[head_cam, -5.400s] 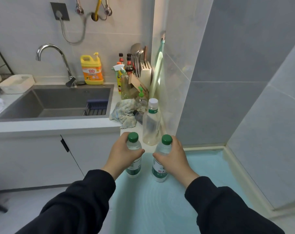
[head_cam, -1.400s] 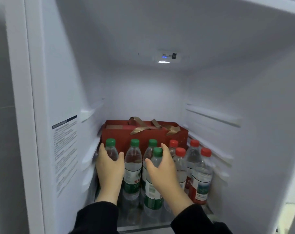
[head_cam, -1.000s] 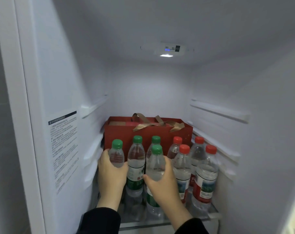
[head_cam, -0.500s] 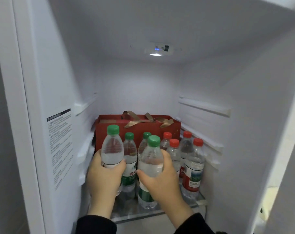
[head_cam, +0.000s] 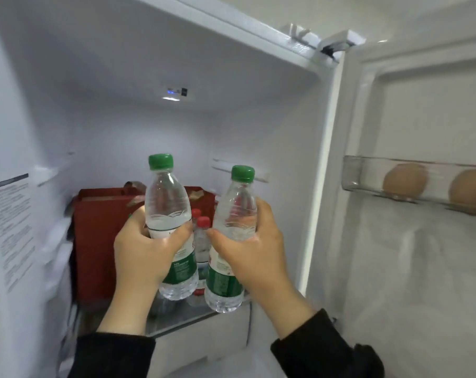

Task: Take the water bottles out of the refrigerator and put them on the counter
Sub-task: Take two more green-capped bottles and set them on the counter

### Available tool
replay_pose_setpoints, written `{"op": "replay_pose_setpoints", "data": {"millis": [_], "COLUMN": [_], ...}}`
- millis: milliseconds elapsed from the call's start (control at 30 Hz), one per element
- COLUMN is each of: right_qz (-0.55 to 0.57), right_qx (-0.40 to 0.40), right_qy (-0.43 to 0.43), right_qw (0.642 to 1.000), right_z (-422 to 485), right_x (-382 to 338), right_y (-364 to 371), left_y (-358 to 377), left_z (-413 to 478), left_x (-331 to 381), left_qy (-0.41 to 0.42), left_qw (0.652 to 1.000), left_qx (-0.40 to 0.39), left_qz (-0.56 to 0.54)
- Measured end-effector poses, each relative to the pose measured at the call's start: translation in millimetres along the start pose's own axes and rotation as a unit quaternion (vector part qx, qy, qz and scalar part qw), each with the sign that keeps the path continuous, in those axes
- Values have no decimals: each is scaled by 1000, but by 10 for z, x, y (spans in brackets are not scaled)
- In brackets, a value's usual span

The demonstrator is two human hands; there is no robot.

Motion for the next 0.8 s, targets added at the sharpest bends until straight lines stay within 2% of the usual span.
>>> {"op": "replay_pose_setpoints", "data": {"millis": [233, 467, 633, 800], "right_qz": [-34, -106, -158, -241], "right_qx": [17, 91, 135, 203], "right_qy": [-28, -66, -54, -35], "right_qw": [999, 988, 977, 948], "right_z": [-492, -1226, -1829, -2426], "right_x": [-677, -1297, -1678, -2145], "right_y": [-993, -2298, -3270, -4213], "left_y": [326, 825, 1189, 1576], "left_z": [-474, -1302, -1909, -2511], "left_x": [848, 1818, 2501, 3193], "left_qy": [21, 27, 17, 9], "left_qw": [995, 978, 943, 897], "left_qx": [-72, -169, -270, -328], "left_qz": [-63, -117, -195, -295]}}
Point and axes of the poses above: each hand's wrist, its own z-axis towards the middle knuckle, its own y-axis out of the palm, x = y × z, the point moved 3 cm from there along z, towards the middle knuckle, and after that the axes turned 2 degrees about -x, right-handed, at the moved point
